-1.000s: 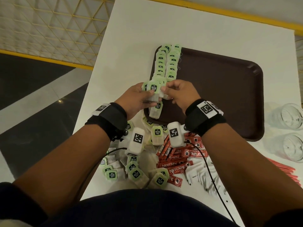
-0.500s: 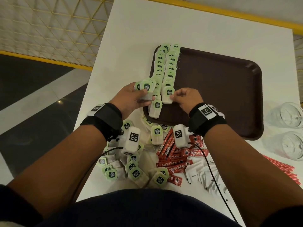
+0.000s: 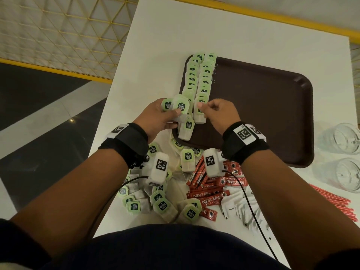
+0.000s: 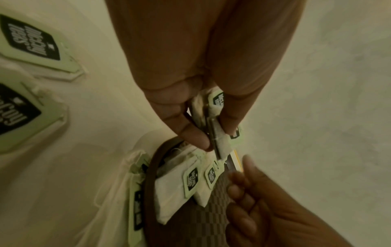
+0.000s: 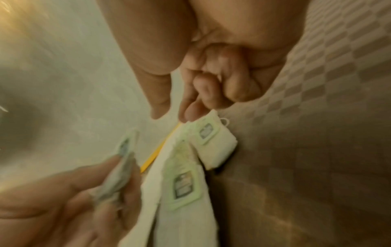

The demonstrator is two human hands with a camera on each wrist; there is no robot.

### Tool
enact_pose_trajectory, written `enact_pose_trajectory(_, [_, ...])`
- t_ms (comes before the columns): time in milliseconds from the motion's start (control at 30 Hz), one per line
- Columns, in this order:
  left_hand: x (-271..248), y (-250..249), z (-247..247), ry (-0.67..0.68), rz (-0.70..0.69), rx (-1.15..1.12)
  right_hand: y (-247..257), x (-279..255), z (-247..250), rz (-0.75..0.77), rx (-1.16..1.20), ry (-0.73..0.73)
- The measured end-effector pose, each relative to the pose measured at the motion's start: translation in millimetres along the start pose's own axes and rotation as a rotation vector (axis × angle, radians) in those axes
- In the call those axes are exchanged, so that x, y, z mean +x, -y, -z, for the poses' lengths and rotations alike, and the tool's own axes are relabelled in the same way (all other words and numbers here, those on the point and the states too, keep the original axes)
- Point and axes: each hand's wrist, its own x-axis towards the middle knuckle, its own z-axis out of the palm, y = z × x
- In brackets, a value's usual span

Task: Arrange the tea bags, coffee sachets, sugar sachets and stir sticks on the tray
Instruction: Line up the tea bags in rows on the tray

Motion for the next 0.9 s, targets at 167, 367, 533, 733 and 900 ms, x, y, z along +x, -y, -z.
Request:
enact_pose_trajectory(167, [2.0,0.4,-4.3,0.03,-0.026,0.017,14.5,-19.7,-5.6,0.017,0.202,0.237])
enact_pose_trajectory(367, [0.9,1.2,-10.7,0.013,0.001,-0.011,-0.4,-12.6,-5.9,-0.036,0.288,0.178])
enact_pose_trajectory(533, [-3.4,0.0,-4.5,-0.065,0.029,-0.11,-18.5,-9.6,10.4,-0.121,0.197,0.16])
enact_pose_trajectory(733, [-9.5,3.0,-0.3,-0.084,0.033,-0.066,-24.3,-9.3,11.9,-0.14,-0.03,0.186])
enact_pose_trajectory(900, [-12.0,3.5,-0.3,-0.098,0.029,-0.06,-21.4,-3.0,1.4,-0.169,-0.016,0.091])
